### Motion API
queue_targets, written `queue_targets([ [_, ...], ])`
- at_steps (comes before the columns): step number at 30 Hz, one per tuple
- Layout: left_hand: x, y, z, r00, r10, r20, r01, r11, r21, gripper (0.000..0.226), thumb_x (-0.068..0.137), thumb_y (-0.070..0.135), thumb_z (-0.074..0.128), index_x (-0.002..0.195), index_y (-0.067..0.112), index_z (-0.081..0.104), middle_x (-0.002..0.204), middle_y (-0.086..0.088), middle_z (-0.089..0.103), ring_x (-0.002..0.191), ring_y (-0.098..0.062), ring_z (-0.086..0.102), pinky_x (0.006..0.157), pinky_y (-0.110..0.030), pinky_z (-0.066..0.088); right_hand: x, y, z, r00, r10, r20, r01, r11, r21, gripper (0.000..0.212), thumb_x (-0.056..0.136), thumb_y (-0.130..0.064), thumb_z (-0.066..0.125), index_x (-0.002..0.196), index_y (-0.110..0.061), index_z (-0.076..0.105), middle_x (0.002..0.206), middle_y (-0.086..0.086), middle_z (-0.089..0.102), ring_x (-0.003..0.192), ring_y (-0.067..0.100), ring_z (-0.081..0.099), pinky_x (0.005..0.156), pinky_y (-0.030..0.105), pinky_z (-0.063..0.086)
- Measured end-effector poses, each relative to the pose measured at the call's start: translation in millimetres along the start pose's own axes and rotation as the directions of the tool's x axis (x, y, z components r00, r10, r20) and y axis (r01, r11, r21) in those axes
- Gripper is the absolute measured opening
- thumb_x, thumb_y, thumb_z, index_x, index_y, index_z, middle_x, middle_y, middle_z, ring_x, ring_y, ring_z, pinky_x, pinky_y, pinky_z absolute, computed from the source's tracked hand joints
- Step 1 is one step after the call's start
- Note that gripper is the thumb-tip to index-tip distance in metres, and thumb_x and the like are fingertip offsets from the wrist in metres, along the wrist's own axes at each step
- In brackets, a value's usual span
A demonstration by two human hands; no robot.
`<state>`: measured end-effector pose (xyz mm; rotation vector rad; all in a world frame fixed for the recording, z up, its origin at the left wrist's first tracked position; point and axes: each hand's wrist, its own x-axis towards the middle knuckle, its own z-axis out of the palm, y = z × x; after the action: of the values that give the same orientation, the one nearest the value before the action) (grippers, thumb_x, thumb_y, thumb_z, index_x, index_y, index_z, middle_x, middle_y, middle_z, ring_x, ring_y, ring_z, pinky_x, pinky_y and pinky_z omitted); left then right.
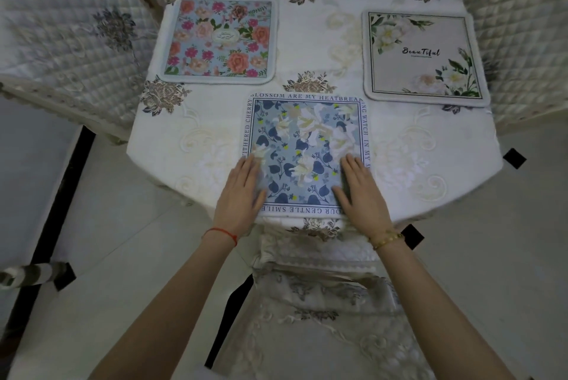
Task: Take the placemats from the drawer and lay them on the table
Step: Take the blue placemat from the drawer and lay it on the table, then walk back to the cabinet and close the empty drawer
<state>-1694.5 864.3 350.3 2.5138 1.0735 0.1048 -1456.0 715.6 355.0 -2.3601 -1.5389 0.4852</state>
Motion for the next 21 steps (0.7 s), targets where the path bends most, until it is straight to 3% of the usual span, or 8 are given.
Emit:
queue_targets([
  [4, -35.0, -1.4, -9.9, 0.999, -0.029, 0.017, 0.030, 0.999, -0.038, 0.059, 0.098, 0.035, 0.039, 0.150, 0.010, 0.026, 0.157, -0.011, 0.025, 0.146, -0.027, 0.020, 0.120, -0.041, 0.018, -38.3, 14.4, -9.3, 0.996, 0.083, 0.010, -0.083, 0.997, 0.006, 0.063, 0.099, -0.039, 0.042, 0.151, -0.012, 0.018, 0.160, 0.002, 0.014, 0.148, 0.016, 0.005, 0.121, 0.035, 0.007],
  [10, -79.9, 17.0, -45.8, 0.990, 0.023, -0.137, -0.038, 0.993, -0.108, 0.045, 0.093, 0.016, 0.058, 0.136, 0.005, 0.049, 0.132, -0.013, 0.054, 0.123, -0.026, 0.048, 0.107, -0.039, 0.040, -96.4, -4.8, -38.8, 0.982, 0.134, -0.134, -0.122, 0.988, 0.092, 0.051, 0.097, -0.024, 0.053, 0.143, -0.008, 0.039, 0.149, 0.013, 0.039, 0.138, 0.029, 0.035, 0.115, 0.042, 0.029],
  [17, -130.6, 29.2, -72.6, 0.970, 0.128, -0.207, -0.141, 0.989, -0.050, 0.032, 0.089, 0.017, 0.061, 0.121, 0.009, 0.062, 0.115, -0.010, 0.066, 0.105, -0.028, 0.061, 0.091, -0.039, 0.050, -175.1, -39.1, -53.8, 0.965, 0.174, -0.198, -0.166, 0.985, 0.055, 0.035, 0.094, -0.020, 0.055, 0.126, -0.006, 0.056, 0.120, 0.014, 0.061, 0.115, 0.031, 0.052, 0.098, 0.039, 0.041],
  [21, -170.0, 34.1, -82.8, 0.960, 0.177, -0.219, -0.193, 0.980, -0.056, 0.025, 0.087, 0.015, 0.064, 0.111, 0.009, 0.066, 0.102, -0.010, 0.069, 0.088, -0.029, 0.066, 0.078, -0.037, 0.053, -229.7, -59.3, -49.2, 0.949, 0.182, -0.256, -0.170, 0.983, 0.071, 0.022, 0.093, -0.019, 0.057, 0.111, -0.007, 0.062, 0.106, 0.011, 0.065, 0.104, 0.029, 0.056, 0.089, 0.038, 0.045],
])
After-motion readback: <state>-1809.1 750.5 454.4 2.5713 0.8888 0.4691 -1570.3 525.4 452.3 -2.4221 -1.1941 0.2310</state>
